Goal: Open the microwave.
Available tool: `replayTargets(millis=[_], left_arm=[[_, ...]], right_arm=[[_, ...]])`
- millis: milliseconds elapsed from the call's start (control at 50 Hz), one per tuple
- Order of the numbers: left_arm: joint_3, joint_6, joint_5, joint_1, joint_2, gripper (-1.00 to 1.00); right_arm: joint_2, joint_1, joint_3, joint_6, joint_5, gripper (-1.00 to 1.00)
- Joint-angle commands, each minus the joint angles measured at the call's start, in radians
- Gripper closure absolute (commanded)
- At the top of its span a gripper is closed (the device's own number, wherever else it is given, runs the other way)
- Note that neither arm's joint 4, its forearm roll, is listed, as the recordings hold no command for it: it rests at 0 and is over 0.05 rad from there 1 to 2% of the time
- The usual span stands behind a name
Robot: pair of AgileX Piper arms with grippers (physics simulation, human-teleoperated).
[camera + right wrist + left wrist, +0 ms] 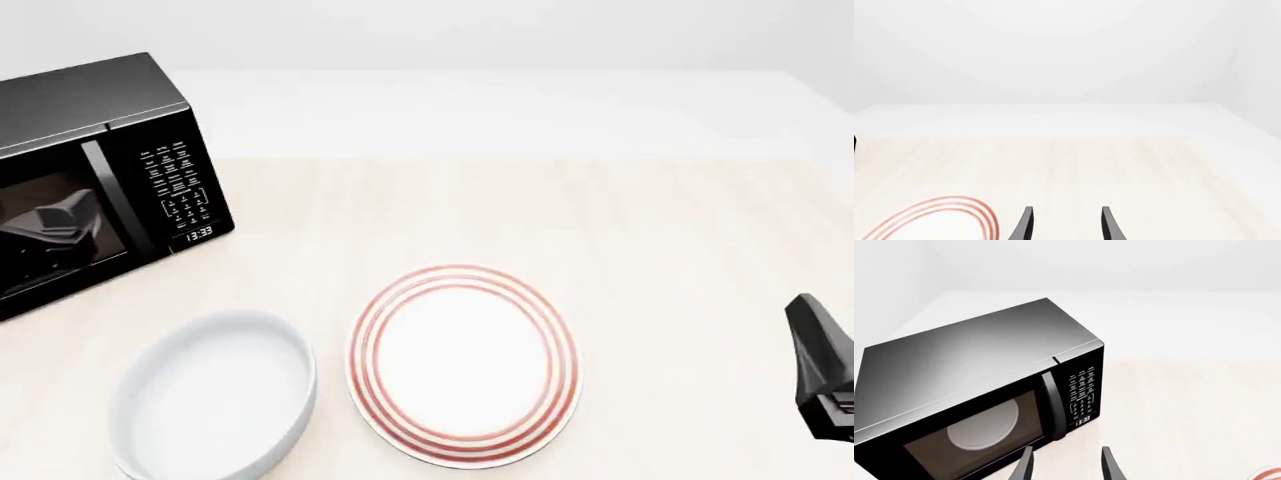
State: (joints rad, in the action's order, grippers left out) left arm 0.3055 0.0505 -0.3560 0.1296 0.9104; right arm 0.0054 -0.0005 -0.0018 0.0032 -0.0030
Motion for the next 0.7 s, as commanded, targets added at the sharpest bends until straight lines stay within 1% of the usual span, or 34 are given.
replayTargets(millis=[20, 320, 700], left_arm=[[0.012, -0.001, -0.077, 0.012, 0.105, -1.0], [0.036, -0.007, -0.154, 0.009, 0.227, -1.0], [0.08, -0.015, -0.213, 0.001, 0.348, -1.0]], right_arm=[[0.0, 0.0, 0.0, 0.0, 0.0, -1.0], [0.0, 0.0, 0.0, 0.0, 0.0, -1.0], [0.0, 0.0, 0.0, 0.0, 0.0, -1.0]])
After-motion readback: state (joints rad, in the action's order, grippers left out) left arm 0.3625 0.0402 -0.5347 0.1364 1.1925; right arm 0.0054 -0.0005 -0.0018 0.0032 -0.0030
